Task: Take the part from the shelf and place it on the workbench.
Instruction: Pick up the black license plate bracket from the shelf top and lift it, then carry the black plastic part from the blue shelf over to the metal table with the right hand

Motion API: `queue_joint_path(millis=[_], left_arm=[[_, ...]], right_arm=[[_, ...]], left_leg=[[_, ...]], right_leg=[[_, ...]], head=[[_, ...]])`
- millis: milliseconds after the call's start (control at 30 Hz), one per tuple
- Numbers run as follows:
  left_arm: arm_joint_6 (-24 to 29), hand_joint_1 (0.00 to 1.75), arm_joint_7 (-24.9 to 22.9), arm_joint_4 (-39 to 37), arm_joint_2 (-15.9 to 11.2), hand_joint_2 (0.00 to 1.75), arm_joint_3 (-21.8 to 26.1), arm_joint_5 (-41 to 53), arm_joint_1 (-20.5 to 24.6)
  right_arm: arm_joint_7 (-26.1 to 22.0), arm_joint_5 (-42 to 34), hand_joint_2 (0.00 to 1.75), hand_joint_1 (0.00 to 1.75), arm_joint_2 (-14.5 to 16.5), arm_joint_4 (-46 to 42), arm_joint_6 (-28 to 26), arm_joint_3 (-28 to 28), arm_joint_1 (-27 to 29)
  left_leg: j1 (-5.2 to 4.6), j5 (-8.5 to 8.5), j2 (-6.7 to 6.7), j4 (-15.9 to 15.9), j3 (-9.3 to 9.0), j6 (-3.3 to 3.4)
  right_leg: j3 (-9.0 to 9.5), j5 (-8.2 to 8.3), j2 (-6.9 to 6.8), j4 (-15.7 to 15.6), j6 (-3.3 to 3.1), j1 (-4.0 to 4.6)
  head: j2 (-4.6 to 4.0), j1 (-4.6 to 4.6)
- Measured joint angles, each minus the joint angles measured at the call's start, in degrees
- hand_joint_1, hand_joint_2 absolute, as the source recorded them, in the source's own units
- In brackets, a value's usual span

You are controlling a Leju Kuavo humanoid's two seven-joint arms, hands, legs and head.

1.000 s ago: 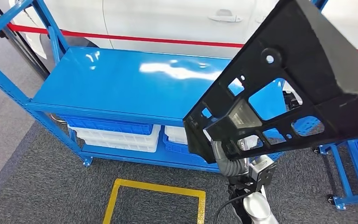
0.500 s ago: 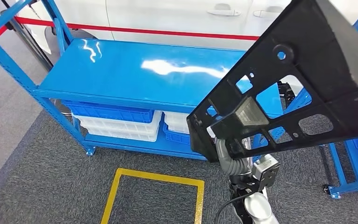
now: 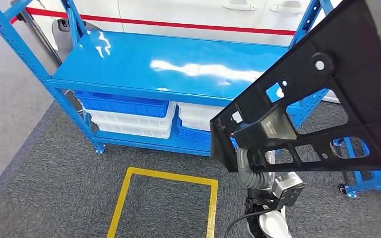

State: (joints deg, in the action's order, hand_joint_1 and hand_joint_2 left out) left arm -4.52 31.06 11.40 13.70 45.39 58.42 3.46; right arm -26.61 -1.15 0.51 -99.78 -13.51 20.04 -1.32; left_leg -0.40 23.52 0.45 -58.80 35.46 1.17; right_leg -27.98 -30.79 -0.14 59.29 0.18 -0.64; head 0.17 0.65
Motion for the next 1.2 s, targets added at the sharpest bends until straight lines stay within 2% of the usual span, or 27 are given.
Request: queue_joint_path(millis=[33,100,133,167,233,267,300,333,400,467,500,533,600,633,667,700,767,800,833,867,900,933,967,1033,1067,1133,1200], left_arm=[[0.05,0.00,0.00,-0.01,0.04,1.75,-0.02,0.13,0.02],[0.16,0.00,0.06,-0.02,0.10,1.75,-0.05,0.36,0.00],[0.22,0.00,0.11,-0.02,0.13,1.75,-0.08,0.45,-0.03],[0.30,0.00,0.17,-0.01,0.15,1.75,-0.13,0.57,-0.05],[0.48,0.00,0.25,-0.01,0.16,1.75,-0.30,0.87,-0.02],[0.55,0.00,0.27,0.00,0.16,1.75,-0.41,1.02,0.01],[0.61,0.00,0.28,-0.01,0.16,1.75,-0.51,1.12,0.02],[0.63,0.00,0.28,-0.01,0.16,1.75,-0.61,1.27,0.02],[0.73,0.00,0.31,0.00,0.16,1.75,-0.85,1.79,0.04],[1.10,0.00,0.47,-0.01,0.19,1.75,-1.32,2.74,0.16],[1.39,0.00,0.59,-0.01,0.24,1.75,-1.68,3.27,0.18],[1.66,0.00,0.71,-0.02,0.31,1.75,-2.03,3.69,0.18],[1.91,0.00,0.85,-0.03,0.46,1.75,-2.63,4.22,0.08],[1.90,0.00,0.90,-0.05,0.54,1.75,-2.82,4.35,0.06],[1.86,0.00,0.94,-0.07,0.61,1.75,-3.00,4.46,0.06],[1.79,0.00,1.00,-0.08,0.66,1.75,-3.19,4.55,0.07],[1.66,0.00,1.10,-0.08,0.71,1.75,-3.56,4.63,0.09],[1.62,0.00,1.15,-0.08,0.72,1.75,-3.70,4.64,0.08],[1.61,0.00,1.18,-0.08,0.72,1.75,-3.79,4.65,0.08],[1.61,0.00,1.21,-0.08,0.71,1.75,-3.84,4.65,0.07],[1.61,0.00,1.22,-0.08,0.71,1.75,-3.87,4.66,0.08],[1.61,0.00,1.23,-0.08,0.72,1.75,-3.89,4.66,0.10],[1.62,0.00,1.24,-0.08,0.74,1.75,-3.89,4.66,0.14],[1.67,0.00,1.25,-0.08,0.80,1.75,-3.91,4.66,0.20],[1.71,0.00,1.25,-0.08,0.83,1.75,-3.91,4.66,0.20],[1.79,0.00,1.25,-0.08,0.79,1.75,-3.91,4.67,0.11],[1.83,0.00,1.25,-0.08,0.72,1.75,-3.91,4.69,0.09]], right_arm=[[-0.01,0.14,1.75,1.75,0.25,0.01,-0.35,-0.09,0.12],[-0.01,0.33,1.75,1.75,0.55,0.29,-0.65,-0.24,0.59],[0.00,0.41,1.75,1.75,0.68,0.51,-0.69,-0.28,0.89],[0.01,0.46,1.75,1.75,0.81,0.72,-0.71,-0.31,1.22],[0.01,0.52,1.75,1.75,1.08,1.11,-0.75,-0.43,1.87],[0.02,0.52,1.75,1.75,1.14,1.30,-0.78,-0.55,2.17],[0.03,0.53,1.75,1.75,1.19,1.50,-0.80,-0.72,2.38],[0.05,0.56,1.75,1.75,1.22,1.68,-0.81,-0.91,2.51],[0.16,0.67,1.75,1.75,1.36,1.91,-0.82,-1.28,2.55],[0.42,0.80,1.75,1.75,1.51,1.94,-0.83,-1.58,2.51],[0.57,0.85,1.75,1.75,1.57,1.96,-0.83,-1.71,2.48],[0.70,0.89,1.75,1.75,1.62,1.98,-0.82,-1.85,2.43],[0.84,0.93,1.75,1.75,1.68,2.09,-0.80,-2.14,2.38],[0.87,0.93,1.75,1.75,1.69,2.18,-0.77,-2.32,2.38],[0.94,0.93,1.75,1.75,1.69,2.28,-0.72,-2.51,2.39],[1.02,0.92,1.75,1.75,1.69,2.41,-0.65,-2.72,2.39],[1.19,0.92,1.75,1.75,1.69,2.71,-0.51,-2.97,2.39],[1.26,0.91,1.75,1.75,1.69,2.87,-0.46,-3.06,2.40],[1.30,0.91,1.75,1.75,1.69,3.02,-0.43,-3.13,2.40],[1.34,0.90,1.75,1.75,1.69,3.13,-0.42,-3.20,2.41],[1.36,0.89,1.75,1.75,1.69,3.20,-0.41,-3.27,2.40],[1.37,0.87,1.75,1.75,1.69,3.23,-0.40,-3.32,2.37],[1.39,0.86,1.75,1.75,1.69,3.24,-0.38,-3.37,2.33],[1.42,0.85,1.75,1.75,1.72,3.24,-0.33,-3.41,2.24],[1.43,0.85,1.75,1.75,1.73,3.25,-0.31,-3.44,2.25],[1.44,0.84,1.75,1.75,1.76,3.34,-0.30,-3.52,2.39],[1.45,0.82,1.75,1.75,1.86,3.47,-0.20,-3.58,2.52]], left_leg=[[-0.03,-0.47,0.00,-0.07,0.23,-0.31],[0.03,-0.89,-0.14,-0.13,0.69,-0.98],[0.09,0.14,-0.24,-0.81,1.13,-1.30],[0.18,2.19,-0.34,-2.47,1.75,-1.61],[0.46,7.87,-0.38,-8.69,3.35,-2.11],[0.55,9.84,-0.38,-12.20,3.90,-2.31],[0.60,10.52,-0.38,-14.76,3.95,-2.45],[0.63,9.95,-0.38,-15.78,3.32,-2.53],[0.69,6.77,-0.39,-12.00,-0.66,-2.41],[0.60,6.14,-0.46,-3.76,-6.29,-1.95],[0.47,6.60,-0.51,-0.69,-8.09,-1.67],[0.29,7.16,-0.56,1.18,-9.00,-1.40],[0.21,6.42,-0.48,1.84,-8.64,-0.68],[0.29,5.79,-0.38,2.01,-8.27,-0.22],[0.41,5.05,-0.24,2.16,-7.71,0.32],[0.50,4.28,-0.12,2.25,-7.00,0.77],[0.32,2.97,-0.02,2.10,-5.29,1.24],[0.22,2.36,0.01,1.95,-4.33,1.28],[0.14,1.79,0.03,1.73,-3.34,1.26],[0.08,1.29,0.04,1.43,-2.35,1.20],[0.04,0.87,0.04,1.06,-1.40,1.11],[0.02,0.53,0.02,0.67,-0.60,0.99],[-0.04,0.22,0.00,0.34,0.04,0.81],[-0.09,-0.51,-0.03,0.04,0.71,0.29],[-0.08,-0.97,-0.03,0.15,0.85,-0.03],[-0.10,-1.38,-0.15,0.24,1.17,-0.68],[-0.07,1.57,-0.32,-2.19,2.22,-1.36]], right_leg=[[0.53,-0.40,0.02,-1.31,-0.15,0.17],[-0.18,0.37,-0.08,-1.64,-0.66,0.06],[-0.71,0.98,-0.17,-1.75,-1.06,-0.07],[-1.34,1.64,-0.28,-1.88,-1.44,-0.21],[-2.83,2.90,-0.41,-1.83,-1.90,-0.18],[-3.67,3.50,-0.47,-1.73,-1.94,-0.13],[-4.58,4.08,-0.52,-1.57,-1.89,-0.11],[-5.53,4.62,-0.55,-1.33,-1.82,-0.11],[-7.40,5.62,-0.53,-0.69,-1.56,-0.13],[-8.72,6.52,-0.46,-0.17,-1.05,-0.05],[-9.00,7.02,-0.47,-0.12,-0.72,-0.03],[-9.14,7.56,-0.49,-0.22,-0.35,-0.05],[-9.27,8.34,-0.50,-0.47,0.38,-0.15],[-9.58,7.66,-0.42,-0.12,0.67,-0.20],[-10.09,5.92,-0.31,1.03,0.90,-0.21],[-10.83,3.17,-0.22,3.26,1.07,-0.24],[-12.39,-2.31,-0.13,9.82,1.35,-0.26],[-12.82,-3.52,-0.13,12.99,1.46,-0.25],[-12.62,-3.27,-0.13,14.88,1.50,-0.25],[-11.65,-1.94,-0.13,15.15,1.45,-0.24],[-9.71,-0.15,-0.12,13.46,1.29,-0.20],[-7.01,1.19,-0.11,10.18,1.01,-0.13],[-4.05,1.36,-0.09,6.04,0.67,0.05],[-0.01,0.21,-0.08,-0.48,0.15,0.42],[0.64,-0.25,-0.08,-1.95,-0.03,0.62],[0.25,0.60,-0.19,-2.66,-0.49,0.42],[-0.65,1.77,-0.44,-3.00,-1.15,-0.01]], head=[[0.00,0.02],[0.00,0.09],[0.00,0.05],[0.00,0.02],[0.00,-0.09],[0.00,-0.11],[0.00,-0.11],[0.00,-0.12],[-0.01,-0.12],[-0.01,-0.10],[0.00,-0.07],[0.00,-0.12],[0.00,-0.15],[0.00,-0.15],[0.00,0.02],[0.00,0.17],[0.00,0.38],[0.00,0.39],[-0.01,0.39],[-0.01,0.38],[-0.01,0.38],[-0.01,0.39],[0.00,0.39],[0.00,0.38],[0.00,0.37],[0.00,0.41],[0.00,0.28]])
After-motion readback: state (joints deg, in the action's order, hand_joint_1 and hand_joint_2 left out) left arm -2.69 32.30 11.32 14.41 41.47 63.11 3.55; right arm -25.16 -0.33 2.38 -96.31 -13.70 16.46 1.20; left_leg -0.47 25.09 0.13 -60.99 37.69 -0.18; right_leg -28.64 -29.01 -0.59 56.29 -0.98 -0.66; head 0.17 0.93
